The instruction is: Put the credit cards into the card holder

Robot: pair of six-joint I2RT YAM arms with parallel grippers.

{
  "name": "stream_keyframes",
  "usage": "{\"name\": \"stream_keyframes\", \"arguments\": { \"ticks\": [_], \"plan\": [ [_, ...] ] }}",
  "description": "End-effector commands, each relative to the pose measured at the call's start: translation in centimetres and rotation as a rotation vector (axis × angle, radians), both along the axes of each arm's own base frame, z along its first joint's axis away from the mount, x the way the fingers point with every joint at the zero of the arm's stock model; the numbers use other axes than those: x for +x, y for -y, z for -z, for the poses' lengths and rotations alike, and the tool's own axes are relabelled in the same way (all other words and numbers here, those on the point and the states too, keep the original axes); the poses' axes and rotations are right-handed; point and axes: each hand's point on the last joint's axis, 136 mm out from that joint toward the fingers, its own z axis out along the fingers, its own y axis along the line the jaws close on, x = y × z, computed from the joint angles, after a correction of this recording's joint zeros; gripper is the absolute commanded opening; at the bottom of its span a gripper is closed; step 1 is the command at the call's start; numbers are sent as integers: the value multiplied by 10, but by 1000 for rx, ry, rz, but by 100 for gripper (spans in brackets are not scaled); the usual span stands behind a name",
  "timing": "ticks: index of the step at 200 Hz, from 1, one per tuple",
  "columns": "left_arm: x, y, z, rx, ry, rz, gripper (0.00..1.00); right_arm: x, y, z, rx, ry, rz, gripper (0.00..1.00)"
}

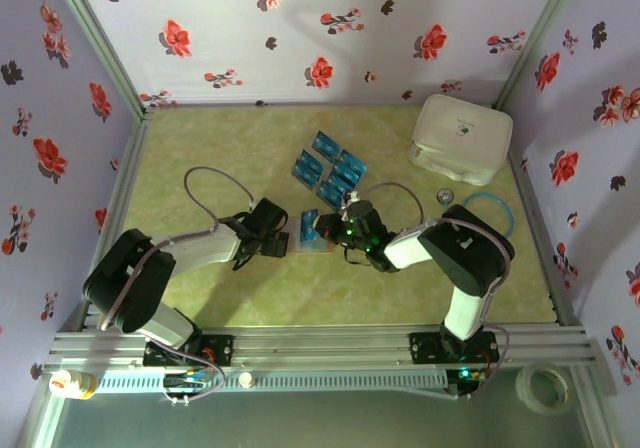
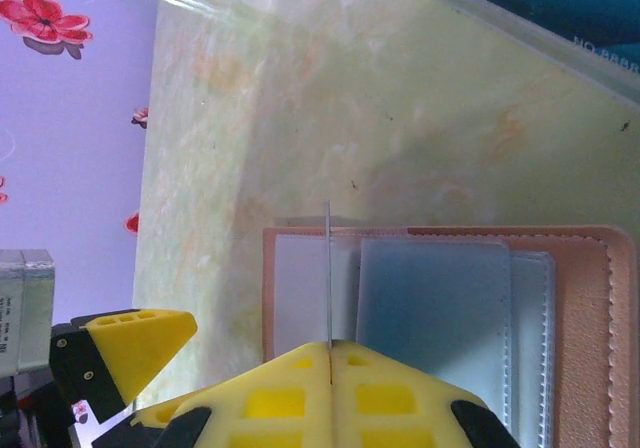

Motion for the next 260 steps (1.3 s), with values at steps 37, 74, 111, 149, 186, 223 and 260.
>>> {"name": "stream_keyframes", "arguments": {
  "ticks": [37,74,111,149,186,223,260],
  "plan": [
    [-7,-11,6,43,-9,-20,100,0,-5,7,19,-11,14,0],
    [-7,-11,5,40,-6,-20,100,-2,-6,8,21,-14,11,0],
    [-6,-11,5,42,-5,-19,100,-4,-7,8,25,-14,7,0],
    [-6,-11,4,44,-2,-17,100,-5,-8,9,31,-20,8,0],
    [-5,-10,4,43,-1,-15,100,-4,-9,10,43,-25,9,0],
    [-5,-10,3,42,0,-15,100,-7,-7,13,47,-29,17,0],
    [-5,-11,3,45,0,-16,100,-10,-3,16,39,-34,24,0]
  ]
}}
